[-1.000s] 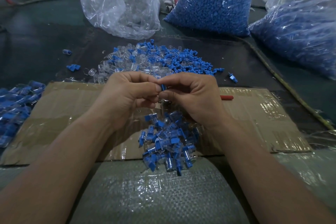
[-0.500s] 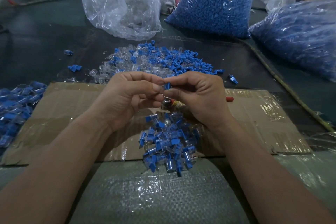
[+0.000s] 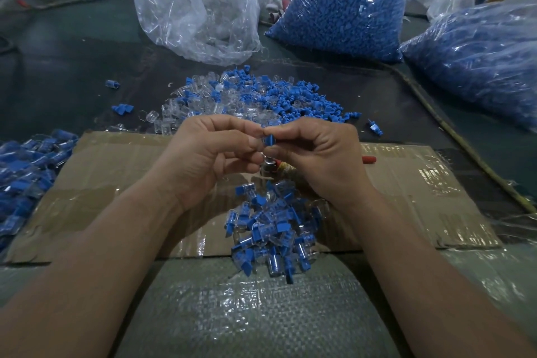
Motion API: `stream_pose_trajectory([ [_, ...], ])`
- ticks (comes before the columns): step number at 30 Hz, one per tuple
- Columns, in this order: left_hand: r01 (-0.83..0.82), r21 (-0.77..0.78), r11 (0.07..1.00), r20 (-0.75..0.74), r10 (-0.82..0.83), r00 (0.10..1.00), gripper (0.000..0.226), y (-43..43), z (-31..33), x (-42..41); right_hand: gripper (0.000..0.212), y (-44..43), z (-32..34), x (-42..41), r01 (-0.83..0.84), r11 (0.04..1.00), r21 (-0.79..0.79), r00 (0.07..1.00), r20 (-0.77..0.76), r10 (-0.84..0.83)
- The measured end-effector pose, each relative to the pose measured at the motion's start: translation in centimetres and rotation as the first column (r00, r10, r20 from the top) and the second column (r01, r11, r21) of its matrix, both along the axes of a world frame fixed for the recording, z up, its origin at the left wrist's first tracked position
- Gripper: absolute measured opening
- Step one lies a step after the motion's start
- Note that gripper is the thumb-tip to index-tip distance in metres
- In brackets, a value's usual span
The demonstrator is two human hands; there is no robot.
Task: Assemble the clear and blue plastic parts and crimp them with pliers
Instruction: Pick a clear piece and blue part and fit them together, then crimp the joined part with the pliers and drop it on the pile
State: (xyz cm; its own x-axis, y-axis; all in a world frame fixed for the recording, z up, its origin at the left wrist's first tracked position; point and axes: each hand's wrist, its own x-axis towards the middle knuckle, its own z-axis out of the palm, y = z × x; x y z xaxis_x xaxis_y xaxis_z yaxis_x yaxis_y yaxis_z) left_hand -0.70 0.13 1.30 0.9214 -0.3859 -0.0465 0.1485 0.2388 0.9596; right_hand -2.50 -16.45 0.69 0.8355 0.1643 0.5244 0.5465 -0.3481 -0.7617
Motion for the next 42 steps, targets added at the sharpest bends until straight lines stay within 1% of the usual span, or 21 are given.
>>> stream_pose_trajectory([
  [2, 0.002, 0.018, 1.000, 0.021, -0.003, 1.000, 0.009, 0.0, -0.1, 0.0, 0.036, 0.0, -0.1, 0.0, 0.010, 0.999, -0.032, 1.000, 0.006, -0.009],
  [4, -0.005, 0.045, 0.999, 0.041, 0.003, 0.999, 0.012, -0.1, -0.2, 0.0, 0.036, 0.0, -0.1, 0.0, 0.017, 0.999, -0.046, 1.000, 0.003, -0.016],
  [10, -0.042, 0.088, 0.995, 0.052, 0.038, 0.998, 0.008, -0.3, -0.3, 0.0, 0.028, -0.2, -0.2, 0.1, 0.029, 0.994, -0.106, 1.000, 0.015, -0.028],
  [16, -0.072, 0.139, 0.988, 0.085, 0.061, 0.995, 0.010, -0.4, -0.2, -0.2, 0.031, -0.1, 0.0, -0.2, -0.001, 0.992, -0.124, 1.000, 0.011, 0.002],
  [19, -0.062, 0.128, 0.990, 0.076, 0.053, 0.996, 0.005, -0.4, -0.2, -0.1, 0.031, 0.0, 0.1, -0.3, -0.002, 0.992, -0.128, 1.000, 0.015, 0.004],
  [21, -0.047, 0.111, 0.993, 0.059, 0.040, 0.997, 0.006, -0.4, -0.4, 0.0, 0.033, 0.0, 0.4, -0.4, -0.008, 0.988, -0.152, 1.000, 0.019, 0.011],
  [24, -0.066, 0.085, 0.994, 0.033, 0.063, 0.997, 0.005, -0.3, -0.7, 0.3, 0.032, -0.7, 0.9, -0.3, 0.012, 0.982, -0.186, 0.998, -0.062, -0.024],
  [27, -0.104, 0.067, 0.992, 0.017, 0.103, 0.995, 0.004, -0.1, -0.9, 0.5, 0.022, -2.6, 1.3, 0.3, 0.132, 0.976, -0.173, 0.968, -0.191, -0.165],
  [28, -0.115, 0.058, 0.992, 0.012, 0.114, 0.993, 0.005, -0.1, -1.0, 0.5, 0.021, -3.3, 1.4, 0.5, 0.168, 0.965, -0.201, 0.951, -0.224, -0.212],
  [30, -0.138, 0.042, 0.989, 0.003, 0.138, 0.990, 0.008, -0.1, -1.0, 0.4, 0.019, -4.5, 1.6, 0.8, 0.181, 0.940, -0.290, 0.917, -0.297, -0.268],
  [31, -0.150, 0.040, 0.988, 0.003, 0.150, 0.989, 0.010, -0.1, -0.9, 0.4, 0.023, -5.0, 1.7, 0.9, 0.163, 0.927, -0.336, 0.898, -0.337, -0.281],
  [33, -0.163, 0.047, 0.985, 0.013, 0.163, 0.987, 0.014, -0.2, -0.8, 0.4, 0.042, -5.6, 1.9, 0.9, 0.093, 0.899, -0.428, 0.859, -0.422, -0.290],
  [35, -0.169, 0.050, 0.984, 0.015, 0.168, 0.986, 0.015, -0.3, -0.7, 0.3, 0.066, -6.2, 2.1, 0.8, -0.026, 0.850, -0.526, 0.815, -0.504, -0.287],
  [37, -0.177, 0.040, 0.983, 0.002, 0.177, 0.984, 0.016, -0.3, -0.6, 0.2, 0.085, -6.7, 2.2, 0.7, -0.139, 0.806, -0.576, 0.773, -0.572, -0.275],
  [39, -0.179, 0.028, 0.984, -0.017, 0.179, 0.984, 0.016, -0.4, -0.6, 0.1, 0.086, -6.8, 2.1, 0.7, -0.190, 0.778, -0.598, 0.760, -0.592, -0.269],
  [42, -0.173, 0.025, 0.985, -0.024, 0.173, 0.985, 0.016, -0.4, -0.6, 0.2, 0.068, -6.6, 1.9, 1.0, -0.141, 0.758, -0.637, 0.778, -0.544, -0.313],
])
